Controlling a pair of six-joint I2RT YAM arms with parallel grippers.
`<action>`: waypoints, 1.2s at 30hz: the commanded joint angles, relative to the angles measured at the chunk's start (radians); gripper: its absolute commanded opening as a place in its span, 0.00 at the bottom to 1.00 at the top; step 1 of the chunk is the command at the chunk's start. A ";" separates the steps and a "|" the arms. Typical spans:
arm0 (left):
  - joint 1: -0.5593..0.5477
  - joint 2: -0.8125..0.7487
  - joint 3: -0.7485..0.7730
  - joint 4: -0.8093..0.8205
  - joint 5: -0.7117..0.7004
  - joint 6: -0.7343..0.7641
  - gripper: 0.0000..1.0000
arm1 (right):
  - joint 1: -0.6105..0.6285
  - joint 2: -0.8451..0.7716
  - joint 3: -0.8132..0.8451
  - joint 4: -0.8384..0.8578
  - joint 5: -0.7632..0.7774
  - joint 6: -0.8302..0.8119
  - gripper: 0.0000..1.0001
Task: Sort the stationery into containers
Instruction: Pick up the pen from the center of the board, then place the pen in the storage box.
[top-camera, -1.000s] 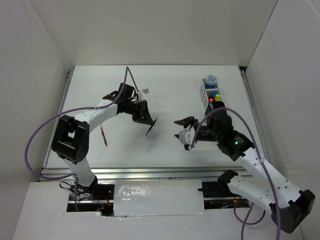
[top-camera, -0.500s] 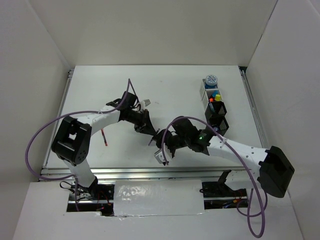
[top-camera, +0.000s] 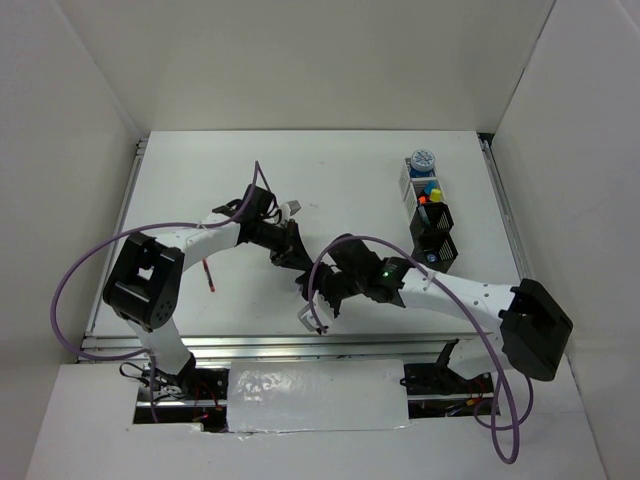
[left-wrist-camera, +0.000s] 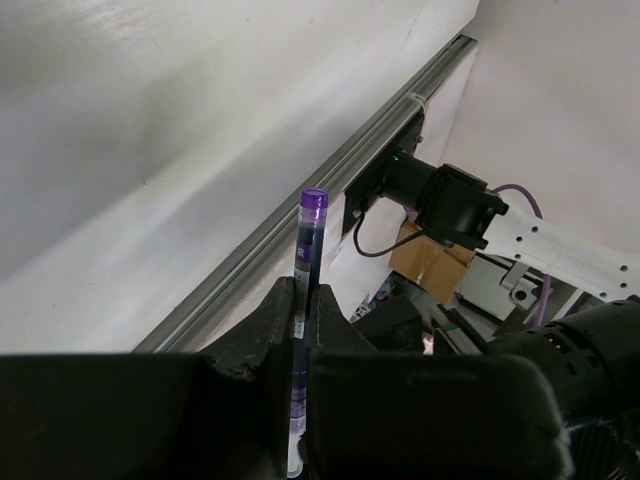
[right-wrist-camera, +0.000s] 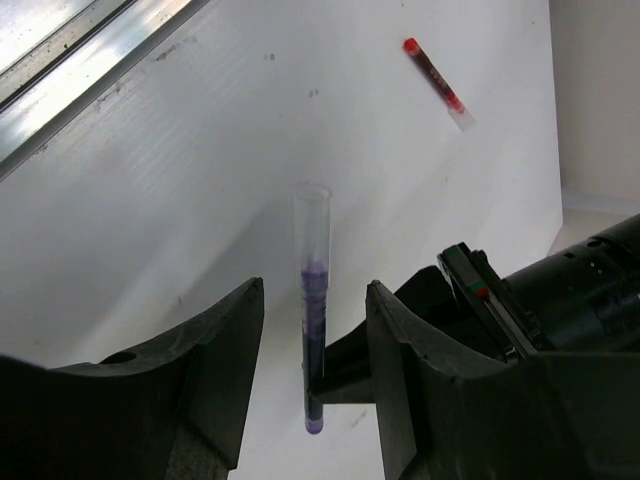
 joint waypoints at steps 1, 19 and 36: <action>-0.003 -0.005 0.013 0.026 0.044 -0.031 0.00 | 0.015 0.022 0.060 -0.016 -0.018 -0.027 0.51; 0.019 -0.069 0.075 0.038 -0.046 0.049 0.99 | 0.007 -0.028 0.103 -0.061 -0.010 0.123 0.00; 0.350 -0.579 -0.267 0.285 -0.387 0.369 0.99 | -0.893 -0.208 0.094 0.488 0.096 1.544 0.00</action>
